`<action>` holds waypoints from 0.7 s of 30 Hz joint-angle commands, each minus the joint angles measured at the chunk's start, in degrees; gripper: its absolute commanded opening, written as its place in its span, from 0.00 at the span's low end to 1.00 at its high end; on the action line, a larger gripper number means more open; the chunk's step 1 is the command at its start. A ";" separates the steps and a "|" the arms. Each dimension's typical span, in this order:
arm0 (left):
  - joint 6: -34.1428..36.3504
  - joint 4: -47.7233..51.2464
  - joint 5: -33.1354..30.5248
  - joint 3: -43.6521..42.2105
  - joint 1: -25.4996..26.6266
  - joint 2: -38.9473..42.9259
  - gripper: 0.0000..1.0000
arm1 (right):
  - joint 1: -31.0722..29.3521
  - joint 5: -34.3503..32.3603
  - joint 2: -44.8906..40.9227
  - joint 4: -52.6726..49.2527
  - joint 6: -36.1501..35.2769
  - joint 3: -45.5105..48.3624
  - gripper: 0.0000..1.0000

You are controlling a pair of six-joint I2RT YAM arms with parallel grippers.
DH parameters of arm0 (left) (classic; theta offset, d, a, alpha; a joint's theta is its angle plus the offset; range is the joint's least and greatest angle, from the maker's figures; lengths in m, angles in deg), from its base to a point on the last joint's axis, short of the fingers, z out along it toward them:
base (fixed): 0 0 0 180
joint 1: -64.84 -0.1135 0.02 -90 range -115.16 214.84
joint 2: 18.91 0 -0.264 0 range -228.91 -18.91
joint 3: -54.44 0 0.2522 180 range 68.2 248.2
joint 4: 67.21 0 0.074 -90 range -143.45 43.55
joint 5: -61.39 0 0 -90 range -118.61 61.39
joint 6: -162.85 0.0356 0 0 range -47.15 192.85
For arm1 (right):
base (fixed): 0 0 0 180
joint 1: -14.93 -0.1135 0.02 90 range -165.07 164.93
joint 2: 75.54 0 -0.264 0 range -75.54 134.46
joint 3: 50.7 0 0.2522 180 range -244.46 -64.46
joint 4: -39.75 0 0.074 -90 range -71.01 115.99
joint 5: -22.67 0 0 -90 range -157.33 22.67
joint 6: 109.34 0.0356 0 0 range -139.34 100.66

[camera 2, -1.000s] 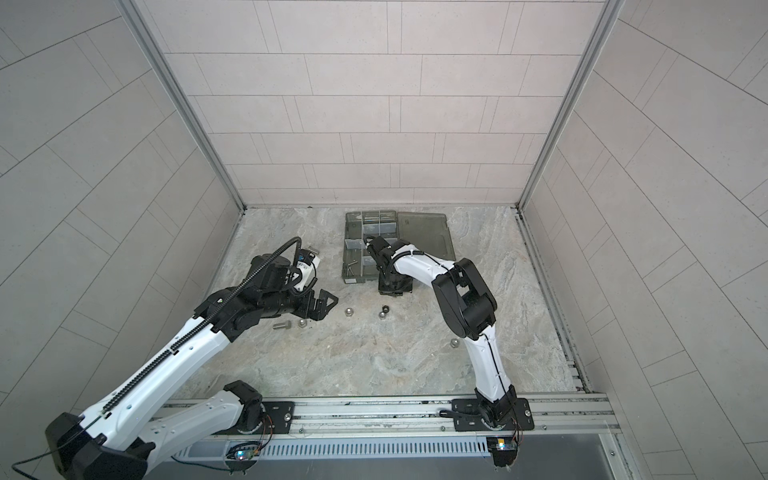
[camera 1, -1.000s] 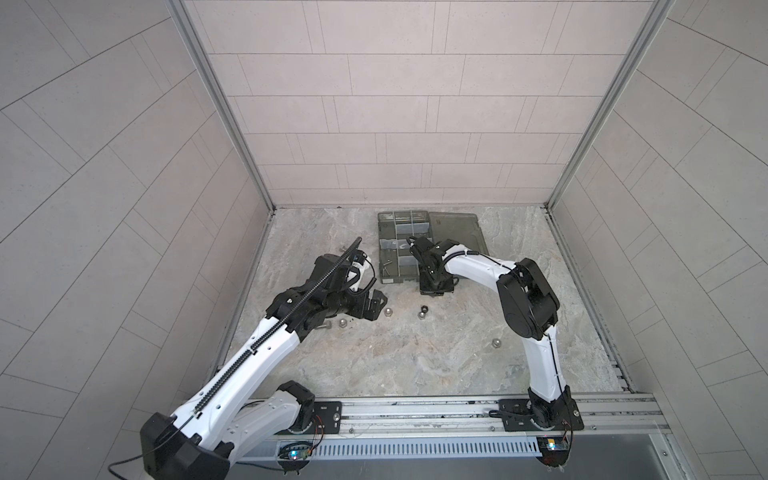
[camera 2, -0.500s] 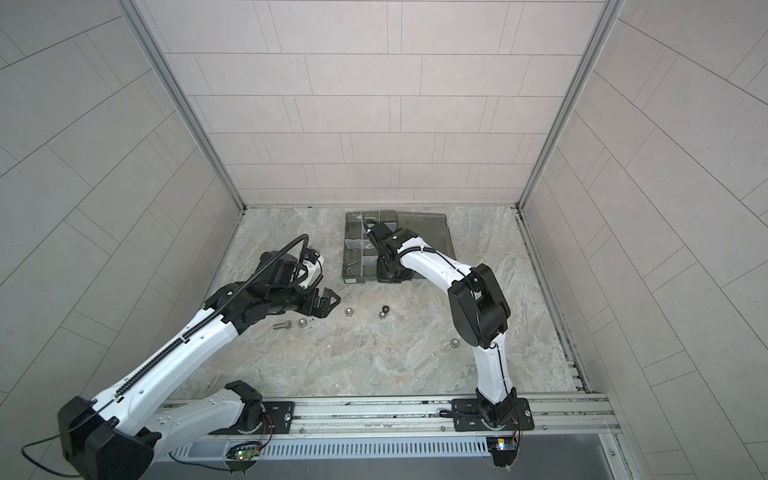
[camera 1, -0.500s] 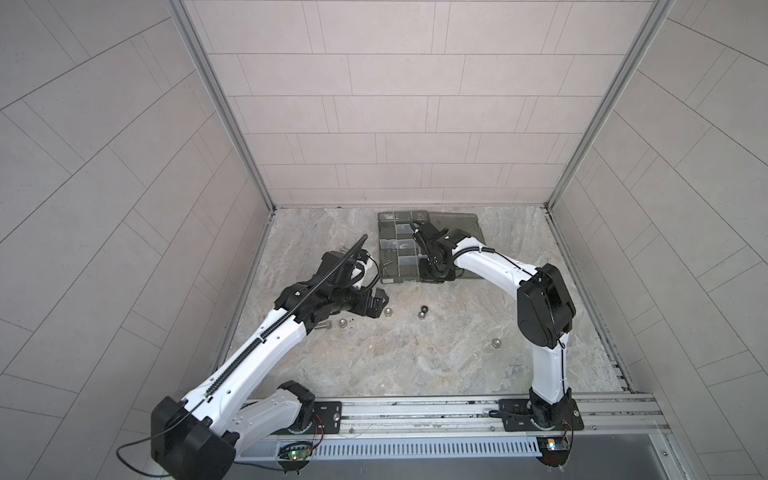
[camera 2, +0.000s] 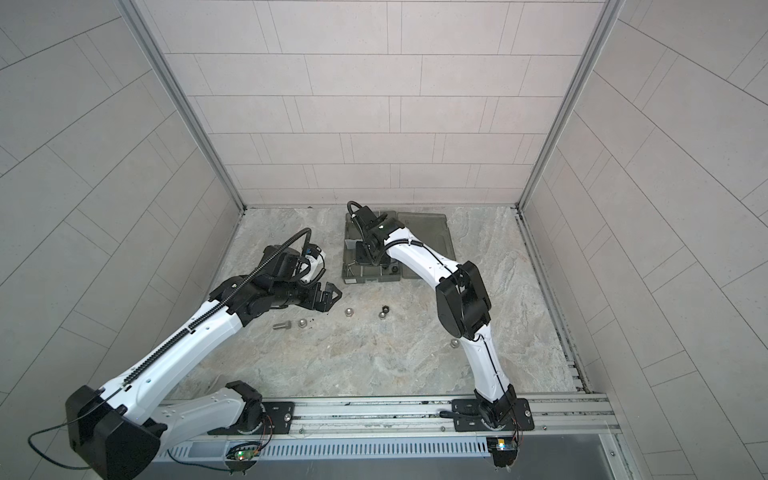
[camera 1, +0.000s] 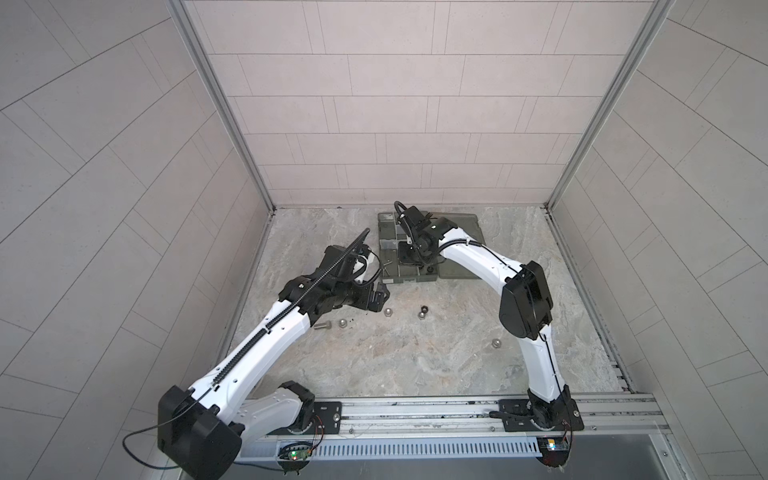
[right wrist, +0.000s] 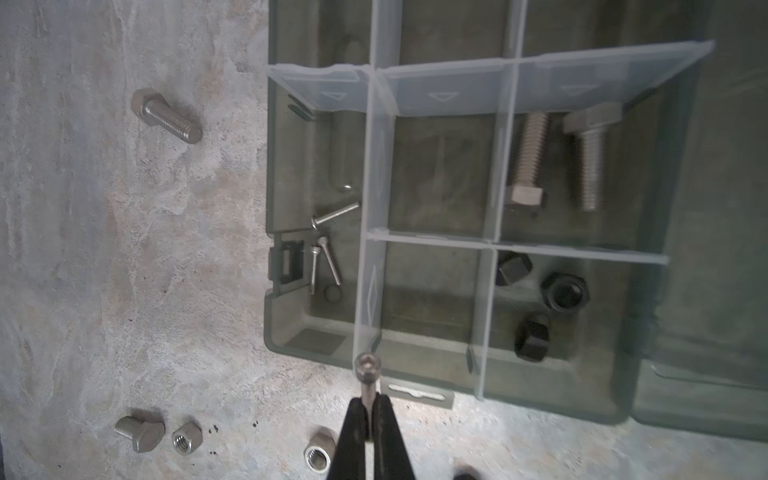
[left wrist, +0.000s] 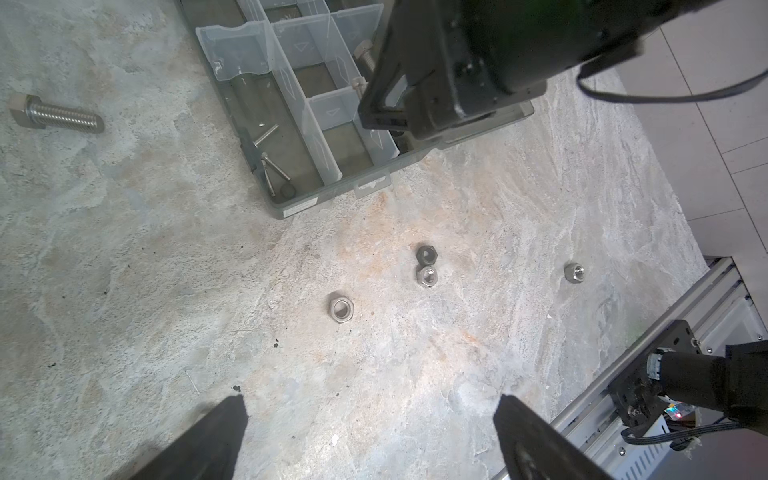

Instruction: Sort the screws and nuts into containers

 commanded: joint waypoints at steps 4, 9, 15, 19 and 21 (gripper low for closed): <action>1.39 1.16 -1.12 1.95 -0.85 -1.20 1.00 | -0.28 4.96 5.17 1.56 -0.30 -4.15 0.00; 1.49 1.09 -0.43 2.47 -1.51 -2.87 1.00 | -0.42 6.57 8.75 1.92 -0.67 -6.40 0.00; 1.66 1.03 -0.34 2.50 -2.00 -3.52 1.00 | -0.27 7.85 11.82 1.75 -1.20 -9.01 0.00; 1.74 1.09 -0.21 2.68 -2.37 -4.12 1.00 | -0.21 10.04 13.21 1.80 -1.88 -10.65 0.15; 1.74 1.13 -0.17 2.90 -2.61 -4.50 1.00 | -0.12 10.19 12.73 2.43 -2.38 -10.74 0.26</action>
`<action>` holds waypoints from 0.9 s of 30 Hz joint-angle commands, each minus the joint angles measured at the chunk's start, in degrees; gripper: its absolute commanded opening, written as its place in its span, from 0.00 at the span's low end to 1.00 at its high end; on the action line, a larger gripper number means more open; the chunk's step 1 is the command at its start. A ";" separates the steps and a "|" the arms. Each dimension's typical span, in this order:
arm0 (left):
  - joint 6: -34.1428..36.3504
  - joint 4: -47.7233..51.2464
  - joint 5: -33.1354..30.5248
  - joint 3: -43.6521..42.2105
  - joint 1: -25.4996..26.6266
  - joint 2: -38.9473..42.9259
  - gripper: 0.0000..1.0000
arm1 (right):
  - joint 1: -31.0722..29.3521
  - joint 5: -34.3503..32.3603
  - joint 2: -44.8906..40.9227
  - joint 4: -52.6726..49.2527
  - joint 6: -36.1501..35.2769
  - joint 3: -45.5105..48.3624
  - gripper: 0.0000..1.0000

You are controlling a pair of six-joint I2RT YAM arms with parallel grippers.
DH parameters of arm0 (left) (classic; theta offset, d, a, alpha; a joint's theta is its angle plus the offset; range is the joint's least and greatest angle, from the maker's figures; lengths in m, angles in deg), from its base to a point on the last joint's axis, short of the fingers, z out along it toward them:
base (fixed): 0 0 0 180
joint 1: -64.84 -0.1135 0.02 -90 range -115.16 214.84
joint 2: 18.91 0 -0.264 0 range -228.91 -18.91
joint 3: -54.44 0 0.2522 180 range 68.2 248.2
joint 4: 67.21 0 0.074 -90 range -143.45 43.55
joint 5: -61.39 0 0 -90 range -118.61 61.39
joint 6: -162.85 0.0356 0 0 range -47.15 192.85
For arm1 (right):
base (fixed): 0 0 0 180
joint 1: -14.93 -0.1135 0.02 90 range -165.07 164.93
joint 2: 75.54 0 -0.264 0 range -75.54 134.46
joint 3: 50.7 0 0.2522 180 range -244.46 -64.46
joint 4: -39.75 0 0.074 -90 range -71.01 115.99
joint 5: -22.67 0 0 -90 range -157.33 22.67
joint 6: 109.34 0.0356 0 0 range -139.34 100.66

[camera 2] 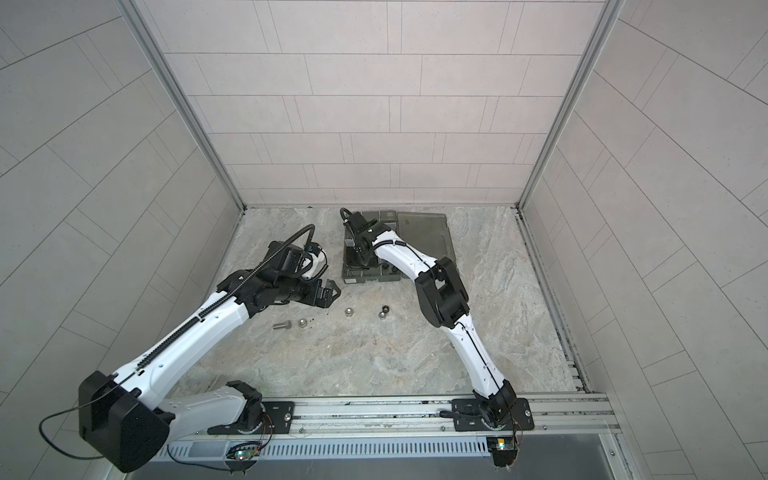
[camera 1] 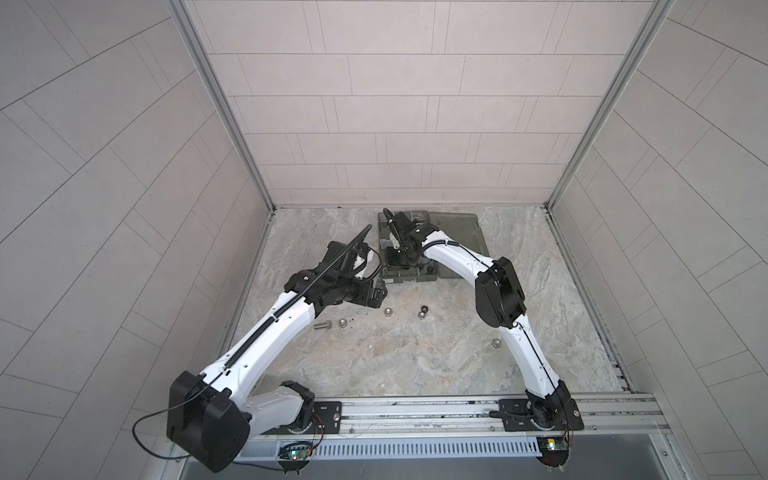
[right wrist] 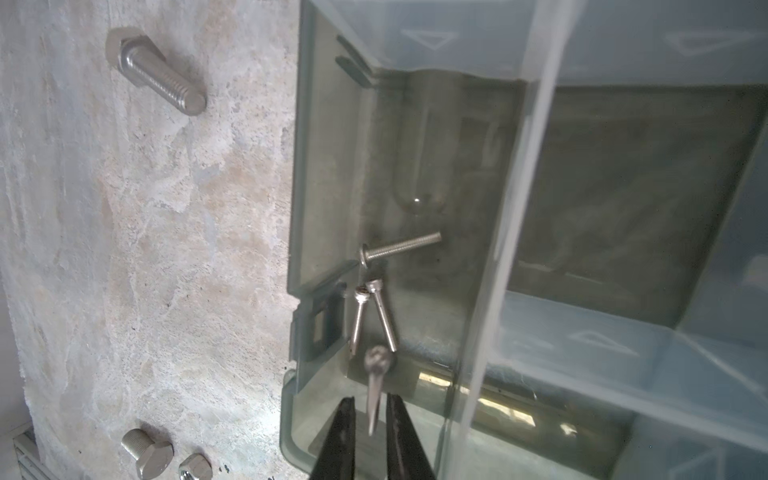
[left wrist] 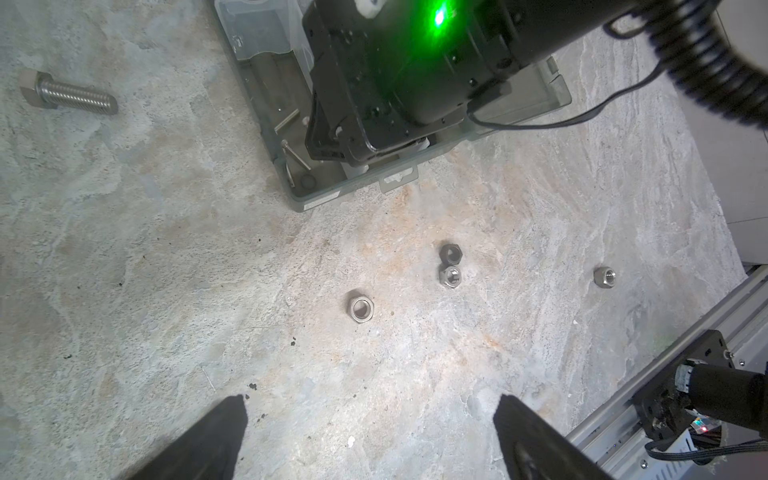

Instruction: Sort the screws and nuts into containers

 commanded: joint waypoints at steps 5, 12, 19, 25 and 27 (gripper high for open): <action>0.98 0.81 0.13 3.03 -0.66 -1.72 1.00 | 0.83 0.38 -3.78 0.66 -2.92 -0.59 0.32; 0.94 1.02 -0.65 3.60 -0.89 -1.65 1.00 | 3.30 -1.25 -15.20 1.15 -6.39 8.63 0.31; -1.24 0.09 0.62 1.95 -0.89 -2.20 1.00 | 3.98 -5.79 -28.34 2.08 -9.70 26.03 0.32; -4.50 -2.22 3.17 1.03 -0.58 -3.62 1.00 | 5.24 -10.41 -38.29 2.73 -10.15 43.04 0.35; -5.61 -2.97 3.32 1.16 0.09 -4.18 1.00 | 5.62 -12.38 -41.03 2.78 -9.81 47.91 0.36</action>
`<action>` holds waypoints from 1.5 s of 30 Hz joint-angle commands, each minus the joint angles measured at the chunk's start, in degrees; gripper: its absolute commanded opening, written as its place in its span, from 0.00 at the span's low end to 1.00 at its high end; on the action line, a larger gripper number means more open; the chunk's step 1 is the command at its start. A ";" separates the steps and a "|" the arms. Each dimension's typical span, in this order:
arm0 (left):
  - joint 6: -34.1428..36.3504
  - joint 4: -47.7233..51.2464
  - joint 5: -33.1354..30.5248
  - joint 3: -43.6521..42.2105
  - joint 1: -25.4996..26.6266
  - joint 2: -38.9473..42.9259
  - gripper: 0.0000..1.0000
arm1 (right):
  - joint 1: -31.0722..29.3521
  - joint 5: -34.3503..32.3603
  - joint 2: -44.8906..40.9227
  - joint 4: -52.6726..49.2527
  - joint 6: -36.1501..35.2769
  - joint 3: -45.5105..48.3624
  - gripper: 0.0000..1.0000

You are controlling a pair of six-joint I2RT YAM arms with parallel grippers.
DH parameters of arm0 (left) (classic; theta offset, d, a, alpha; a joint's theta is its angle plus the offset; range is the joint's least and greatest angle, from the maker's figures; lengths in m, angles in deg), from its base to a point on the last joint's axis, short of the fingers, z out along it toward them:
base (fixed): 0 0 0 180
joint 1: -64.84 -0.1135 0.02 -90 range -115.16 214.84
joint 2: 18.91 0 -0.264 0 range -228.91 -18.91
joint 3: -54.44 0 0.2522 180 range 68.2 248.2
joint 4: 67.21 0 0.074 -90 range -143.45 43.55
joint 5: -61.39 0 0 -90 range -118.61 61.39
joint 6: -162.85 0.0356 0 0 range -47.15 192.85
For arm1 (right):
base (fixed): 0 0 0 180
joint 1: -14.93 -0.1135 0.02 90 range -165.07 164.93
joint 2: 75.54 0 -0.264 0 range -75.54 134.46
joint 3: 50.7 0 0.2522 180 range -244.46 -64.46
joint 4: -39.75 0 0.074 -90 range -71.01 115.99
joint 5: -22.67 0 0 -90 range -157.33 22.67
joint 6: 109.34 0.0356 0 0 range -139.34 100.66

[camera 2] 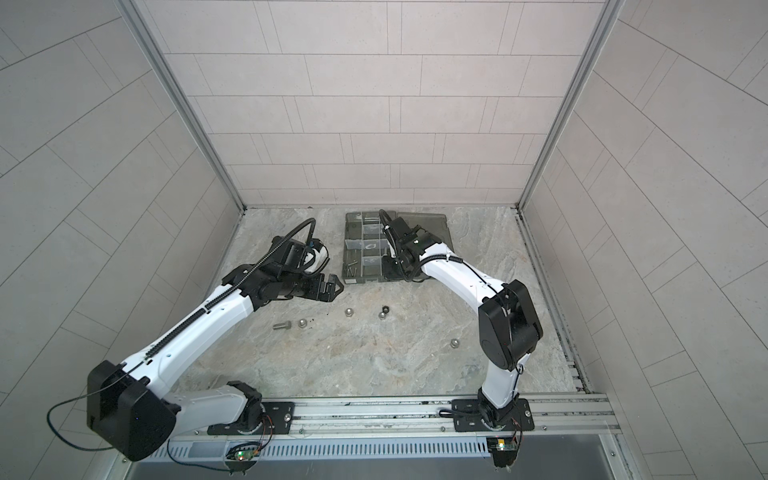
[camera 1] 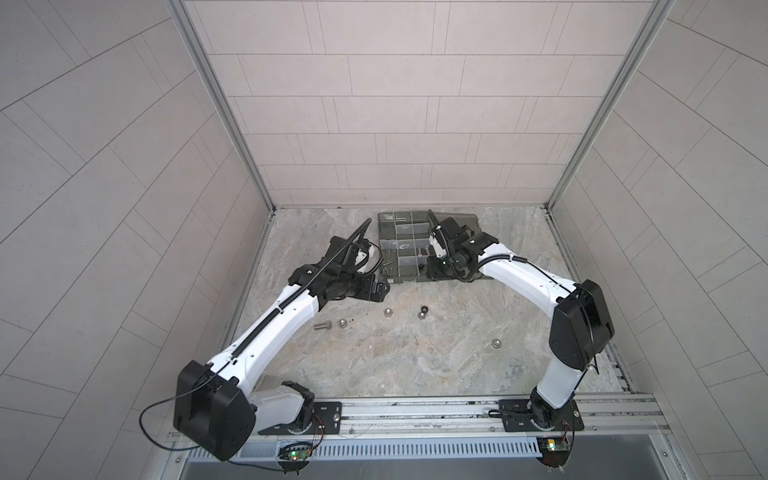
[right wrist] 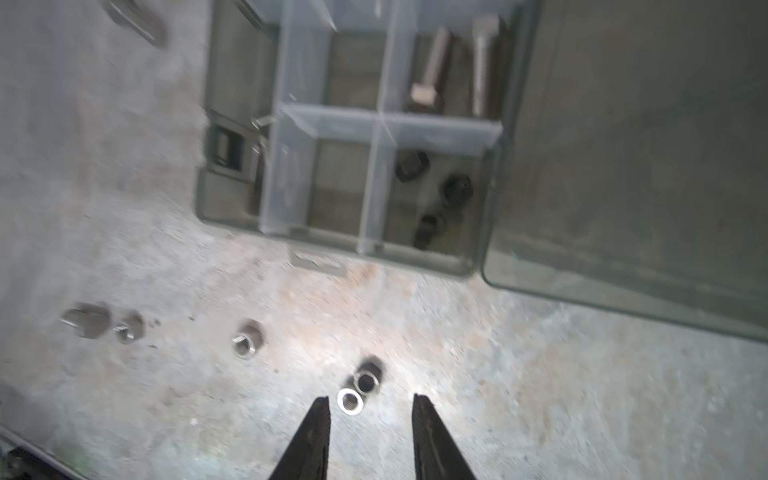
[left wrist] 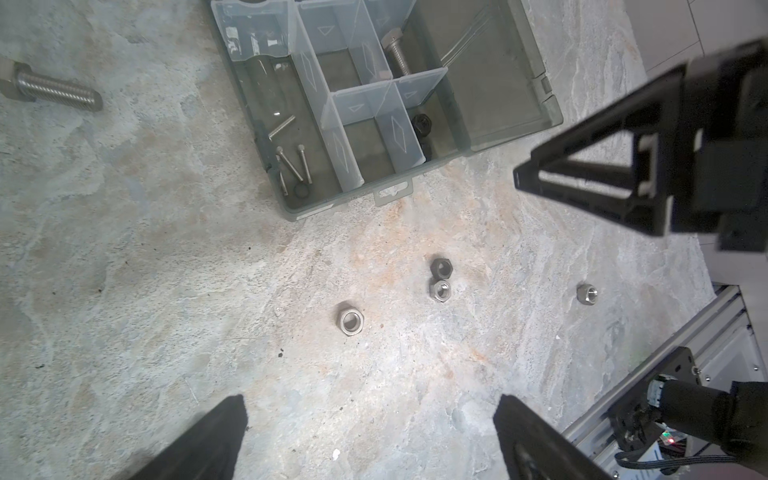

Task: Sort the screws and nuts into containers
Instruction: 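Lower the right gripper onto the stacked black and silver nuts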

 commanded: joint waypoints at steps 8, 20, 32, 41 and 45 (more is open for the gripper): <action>-5.31 -4.54 -0.78 0.07 6.64 -3.51 1.00 | 2.38 -4.81 -12.24 2.05 1.48 19.73 0.38; -5.72 -3.51 -4.46 0.00 9.90 -1.86 1.00 | 1.89 0.42 -8.96 5.63 3.33 18.67 0.39; -2.33 -1.60 -8.22 -1.00 9.46 1.02 1.00 | -4.05 2.53 3.35 5.63 6.32 8.29 0.39; -0.95 -0.98 -8.88 -2.65 7.46 3.64 1.00 | -5.21 3.89 9.01 5.46 8.07 5.43 0.39; -0.74 -1.08 -8.70 -2.90 7.05 4.03 1.00 | -5.52 3.81 11.09 5.12 8.25 4.46 0.39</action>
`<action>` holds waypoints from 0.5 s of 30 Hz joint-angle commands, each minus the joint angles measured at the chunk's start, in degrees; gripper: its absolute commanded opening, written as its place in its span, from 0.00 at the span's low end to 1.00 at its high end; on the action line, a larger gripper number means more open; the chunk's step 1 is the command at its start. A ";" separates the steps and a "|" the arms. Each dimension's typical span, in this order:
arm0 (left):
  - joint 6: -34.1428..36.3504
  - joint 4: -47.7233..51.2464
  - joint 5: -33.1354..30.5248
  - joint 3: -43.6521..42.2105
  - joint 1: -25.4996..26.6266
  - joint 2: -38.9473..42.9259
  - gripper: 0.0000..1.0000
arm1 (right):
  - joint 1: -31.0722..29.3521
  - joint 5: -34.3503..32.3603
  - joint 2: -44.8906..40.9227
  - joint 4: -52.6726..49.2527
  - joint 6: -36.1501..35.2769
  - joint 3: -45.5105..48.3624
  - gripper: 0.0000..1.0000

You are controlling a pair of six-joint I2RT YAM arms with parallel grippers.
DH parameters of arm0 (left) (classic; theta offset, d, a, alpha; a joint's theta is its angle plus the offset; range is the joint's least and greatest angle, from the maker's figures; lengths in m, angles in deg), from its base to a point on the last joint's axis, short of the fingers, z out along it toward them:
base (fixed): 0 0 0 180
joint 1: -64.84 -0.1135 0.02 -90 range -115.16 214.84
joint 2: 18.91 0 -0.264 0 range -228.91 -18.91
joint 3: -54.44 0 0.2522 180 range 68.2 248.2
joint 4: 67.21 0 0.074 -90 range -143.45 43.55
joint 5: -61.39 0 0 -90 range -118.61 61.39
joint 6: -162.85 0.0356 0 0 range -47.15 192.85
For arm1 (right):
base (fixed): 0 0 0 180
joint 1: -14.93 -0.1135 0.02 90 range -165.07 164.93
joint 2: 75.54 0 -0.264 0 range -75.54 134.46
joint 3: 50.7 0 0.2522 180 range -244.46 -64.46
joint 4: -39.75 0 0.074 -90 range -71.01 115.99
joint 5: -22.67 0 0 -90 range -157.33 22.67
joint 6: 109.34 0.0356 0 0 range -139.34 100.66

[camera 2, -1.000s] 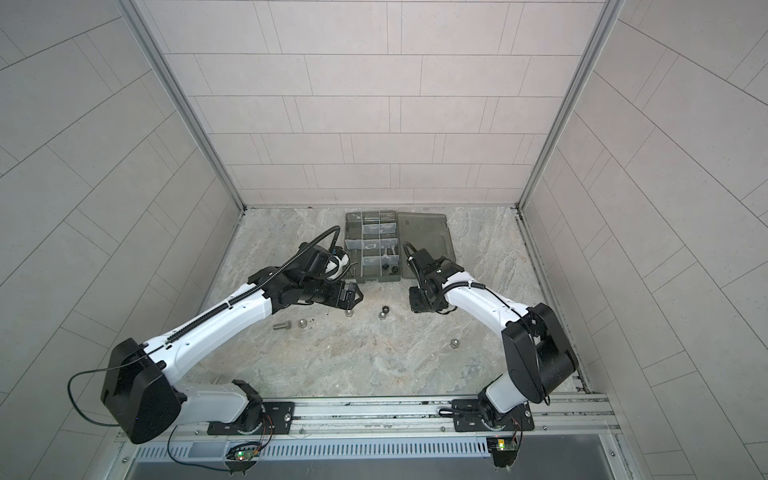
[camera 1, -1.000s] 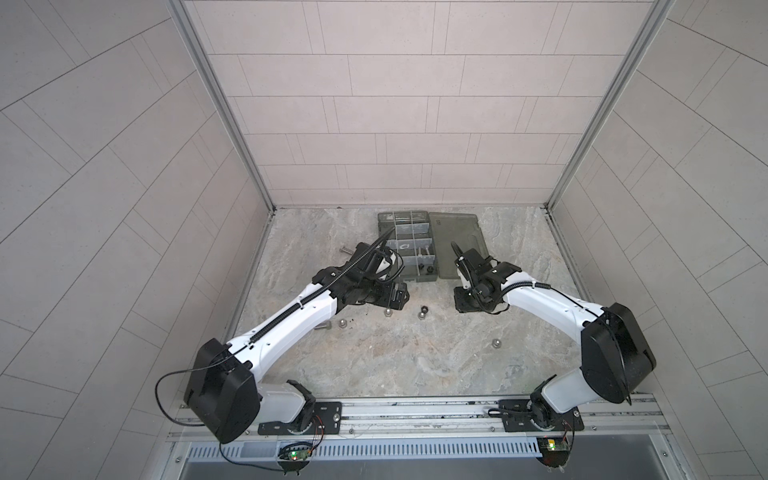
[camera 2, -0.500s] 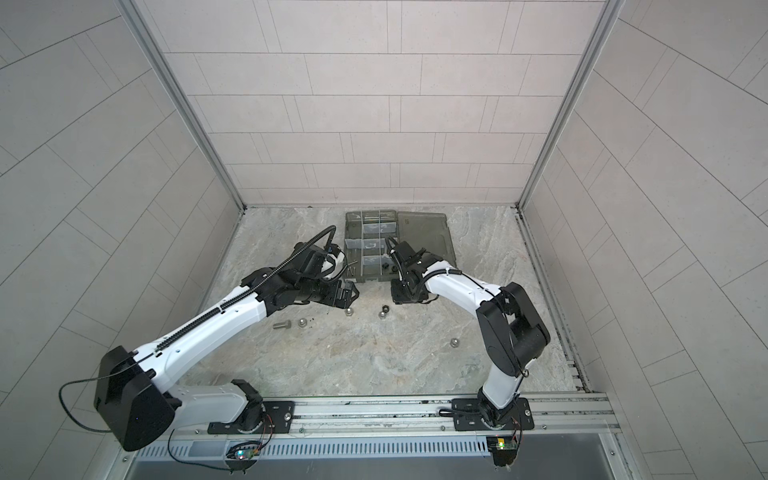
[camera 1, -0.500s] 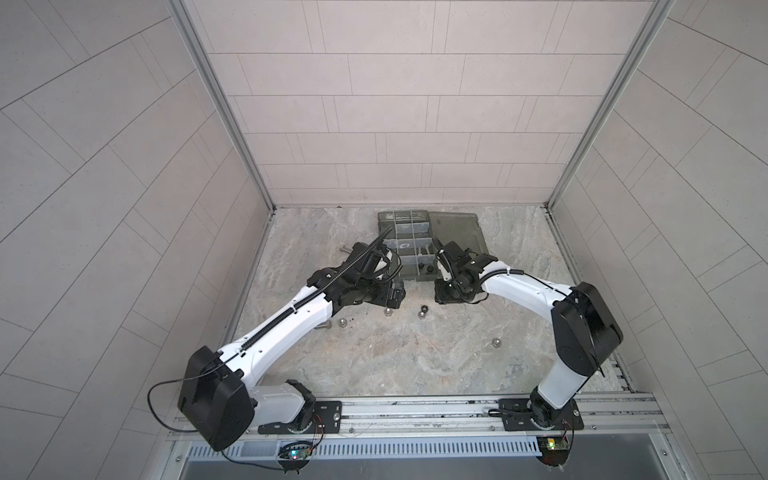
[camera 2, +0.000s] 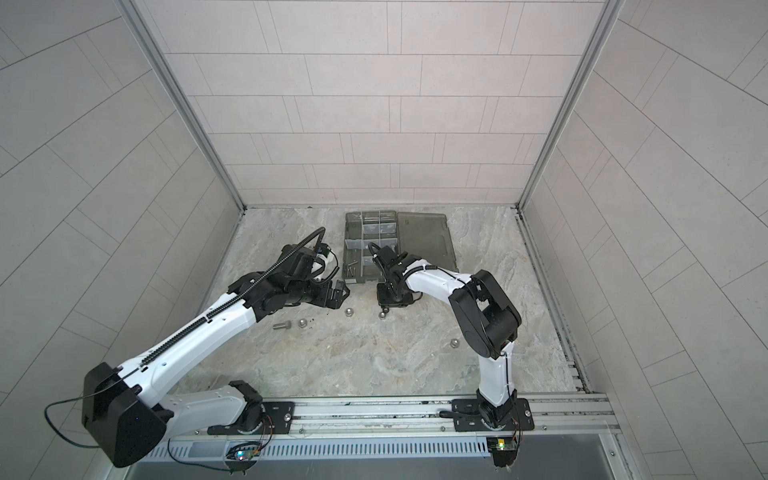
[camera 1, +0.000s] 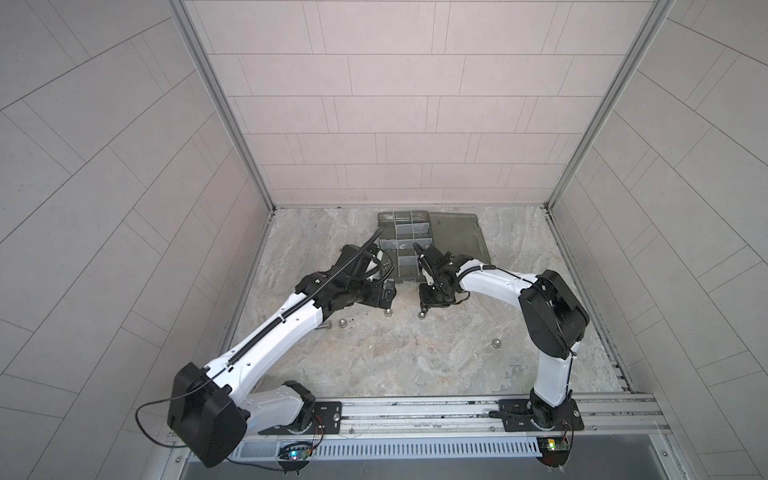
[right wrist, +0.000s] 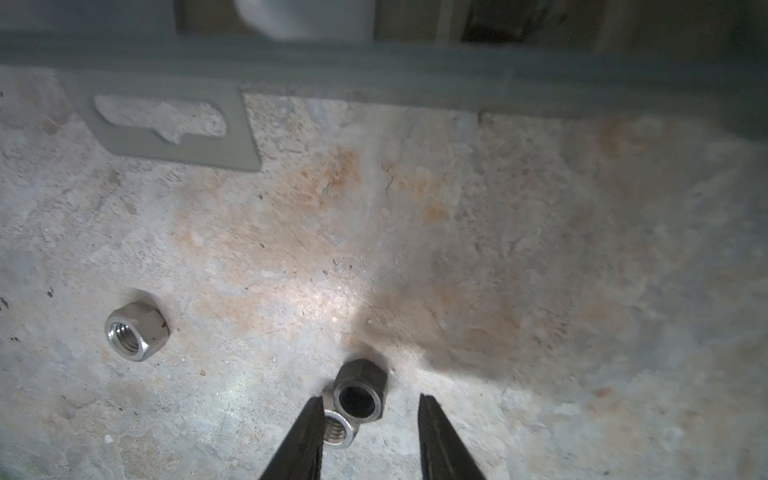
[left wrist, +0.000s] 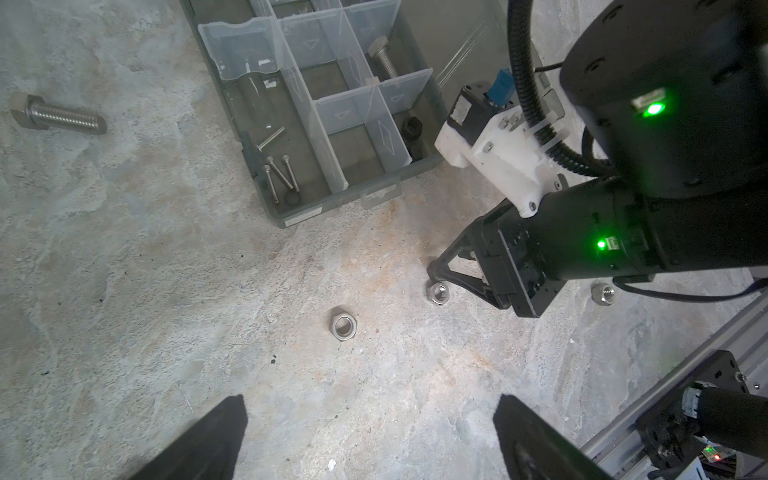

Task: Sort the screws and nuts into containers
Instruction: 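Lower the right gripper onto the stacked black and silver nuts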

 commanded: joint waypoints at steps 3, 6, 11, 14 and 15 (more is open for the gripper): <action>1.10 0.98 -0.11 -0.79 -0.71 1.71 1.00 | -0.79 -0.58 2.64 -1.87 1.09 -2.27 0.37; 1.12 1.09 0.02 -1.01 -0.94 2.21 1.00 | -0.75 -0.54 3.70 -2.15 1.24 -2.80 0.33; 1.28 1.16 0.11 -1.13 -1.15 2.45 1.00 | -0.78 -0.74 4.82 -2.70 1.35 -3.18 0.29; 1.29 1.16 0.16 -1.12 -1.23 2.42 1.00 | -0.75 -0.73 5.44 -3.01 1.35 -3.35 0.28; 1.15 1.16 0.16 -1.11 -1.24 2.37 1.00 | -0.76 -0.76 5.55 -3.02 1.30 -3.36 0.28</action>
